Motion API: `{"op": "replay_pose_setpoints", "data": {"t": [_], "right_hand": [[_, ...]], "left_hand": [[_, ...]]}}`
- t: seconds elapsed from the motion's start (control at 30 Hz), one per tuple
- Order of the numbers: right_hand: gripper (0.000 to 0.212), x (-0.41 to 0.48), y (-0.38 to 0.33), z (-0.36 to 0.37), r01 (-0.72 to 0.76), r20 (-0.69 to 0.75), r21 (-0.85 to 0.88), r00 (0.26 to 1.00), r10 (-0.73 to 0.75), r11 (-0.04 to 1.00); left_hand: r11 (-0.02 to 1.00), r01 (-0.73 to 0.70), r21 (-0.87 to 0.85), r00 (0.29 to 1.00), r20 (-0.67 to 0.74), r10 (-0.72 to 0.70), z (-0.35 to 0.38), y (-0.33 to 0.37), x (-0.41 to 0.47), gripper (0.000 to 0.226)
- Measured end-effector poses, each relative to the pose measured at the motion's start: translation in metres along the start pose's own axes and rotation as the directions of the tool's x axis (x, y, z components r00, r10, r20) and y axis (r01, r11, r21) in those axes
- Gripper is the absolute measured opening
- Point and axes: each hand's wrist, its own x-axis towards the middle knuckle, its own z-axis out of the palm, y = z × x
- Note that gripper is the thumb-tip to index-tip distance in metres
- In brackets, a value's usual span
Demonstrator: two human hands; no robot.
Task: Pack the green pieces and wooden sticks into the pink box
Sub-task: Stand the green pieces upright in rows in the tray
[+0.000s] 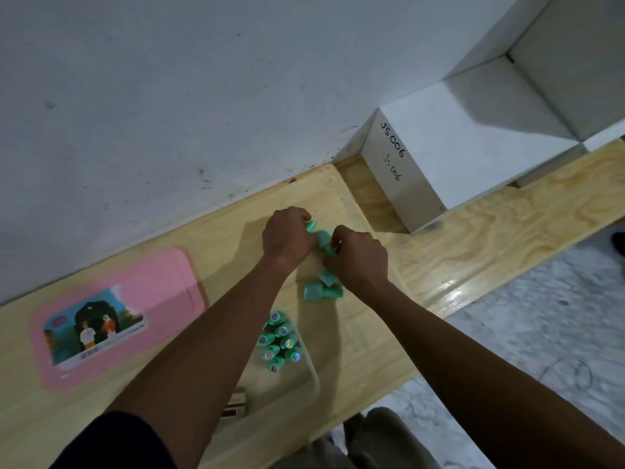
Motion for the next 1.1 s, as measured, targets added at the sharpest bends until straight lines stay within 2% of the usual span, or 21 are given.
{"op": "replay_pose_setpoints", "data": {"t": [0.17, 0.3, 0.43, 0.57, 0.63, 0.8, 0.87, 1.0, 1.1], "right_hand": [[0.024, 0.003, 0.003, -0.003, -0.137, 0.014, 0.212, 0.99, 0.137, 0.968], [0.026, -0.002, 0.006, -0.018, -0.121, -0.053, 0.382, 0.987, 0.153, 0.916], [0.024, -0.015, 0.011, -0.038, -0.028, -0.088, 0.461, 0.993, 0.077, 0.887], [0.008, -0.034, 0.016, -0.061, 0.025, -0.009, 0.639, 1.0, -0.026, 0.769], [0.008, -0.044, 0.016, -0.07, 0.053, 0.021, 0.703, 0.995, -0.094, 0.709], [0.01, -0.069, 0.005, -0.086, 0.061, 0.102, 0.794, 0.967, -0.233, 0.604], [0.01, -0.081, -0.001, -0.09, 0.062, 0.121, 0.81, 0.955, -0.269, 0.583], [0.011, -0.097, -0.006, -0.091, 0.053, 0.128, 0.849, 0.944, -0.302, 0.525], [0.018, -0.102, -0.006, -0.088, 0.071, 0.133, 0.833, 0.937, -0.324, 0.549]], "left_hand": [[0.999, 0.022, -0.042, 1.0, -0.006, -0.023, -0.009, -0.005, -0.002, 0.034], [0.99, -0.037, -0.138, 0.999, -0.043, 0.032, -0.029, -0.009, -0.021, 0.036], [0.916, -0.079, -0.394, 0.99, -0.14, 0.025, -0.053, -0.011, -0.05, 0.027], [0.745, -0.044, -0.666, 0.992, -0.119, -0.048, -0.079, -0.009, -0.09, 0.026], [0.677, -0.066, -0.733, 0.991, -0.125, -0.039, -0.089, -0.01, -0.113, 0.026], [0.595, -0.092, -0.798, 0.989, -0.142, -0.037, -0.103, -0.021, -0.165, 0.022], [0.609, -0.093, -0.788, 0.986, -0.157, -0.053, -0.103, -0.028, -0.182, 0.02], [0.699, -0.107, -0.707, 0.969, -0.232, -0.087, -0.1, -0.036, -0.208, 0.021], [0.75, -0.105, -0.653, 0.958, -0.27, -0.101, -0.097, -0.04, -0.222, 0.022]]}}
